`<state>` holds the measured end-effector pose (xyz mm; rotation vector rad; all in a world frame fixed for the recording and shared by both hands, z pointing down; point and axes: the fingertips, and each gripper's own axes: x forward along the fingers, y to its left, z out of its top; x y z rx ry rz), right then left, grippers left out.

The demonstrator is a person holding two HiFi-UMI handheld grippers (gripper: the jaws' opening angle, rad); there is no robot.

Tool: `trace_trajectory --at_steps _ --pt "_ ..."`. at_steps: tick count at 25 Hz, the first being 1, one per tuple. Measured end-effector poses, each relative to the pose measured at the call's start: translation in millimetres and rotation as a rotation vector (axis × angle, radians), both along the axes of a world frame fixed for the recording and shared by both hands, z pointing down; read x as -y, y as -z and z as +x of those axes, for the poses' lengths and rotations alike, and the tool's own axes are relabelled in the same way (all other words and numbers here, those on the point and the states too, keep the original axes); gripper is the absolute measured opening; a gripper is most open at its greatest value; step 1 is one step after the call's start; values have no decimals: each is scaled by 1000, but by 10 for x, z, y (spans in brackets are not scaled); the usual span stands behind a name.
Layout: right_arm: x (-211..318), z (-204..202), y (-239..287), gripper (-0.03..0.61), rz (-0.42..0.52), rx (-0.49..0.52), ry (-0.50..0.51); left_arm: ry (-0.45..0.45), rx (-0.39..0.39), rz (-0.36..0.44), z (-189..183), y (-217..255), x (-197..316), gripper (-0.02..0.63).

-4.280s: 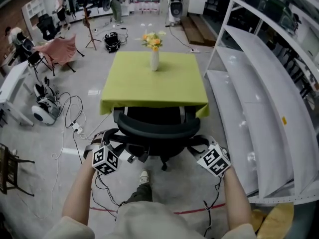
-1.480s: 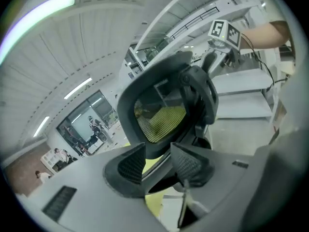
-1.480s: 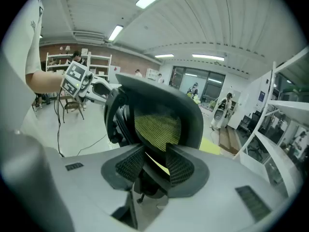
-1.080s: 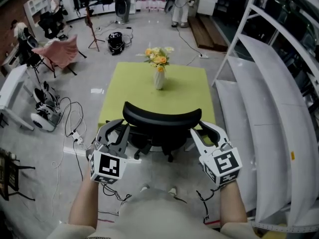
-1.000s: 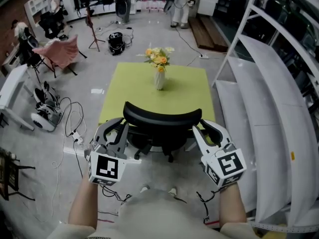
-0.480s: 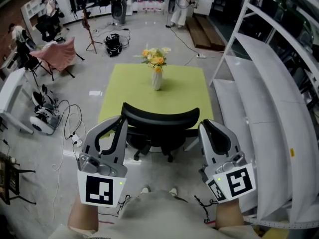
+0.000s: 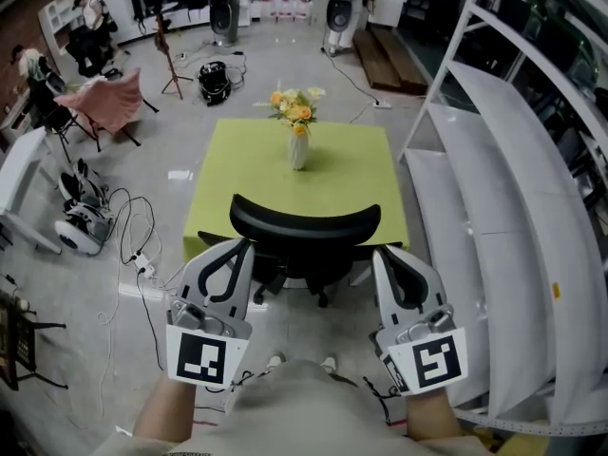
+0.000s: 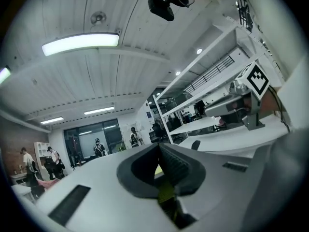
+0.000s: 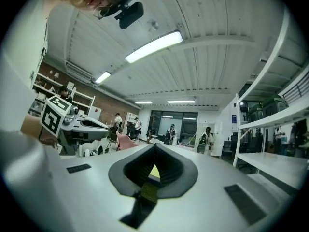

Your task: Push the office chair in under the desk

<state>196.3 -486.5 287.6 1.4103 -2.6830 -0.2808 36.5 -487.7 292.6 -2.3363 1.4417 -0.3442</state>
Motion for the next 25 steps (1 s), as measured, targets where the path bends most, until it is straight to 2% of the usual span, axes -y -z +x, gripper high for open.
trace_trajectory --at_steps 3,9,12,17,22,25 --pt "-37 -50 -76 8 7 -41 8 -8 -9 -30 50 -146 -11 8" --pt "-30 -107 -319 6 -83 -41 51 -2 -71 -85 77 -377 1 8" --pt "-26 -124 -355 6 -96 -39 52 5 -67 -108 58 -454 9 6" --pt "-19 -154 -350 6 -98 -44 56 -7 -60 -92 78 -425 21 7" --pt "-20 -203 -284 6 -124 45 89 -16 -62 -89 100 -417 25 8" --pt "-14 -225 -233 6 -112 41 92 -29 -67 -81 123 -397 31 7"
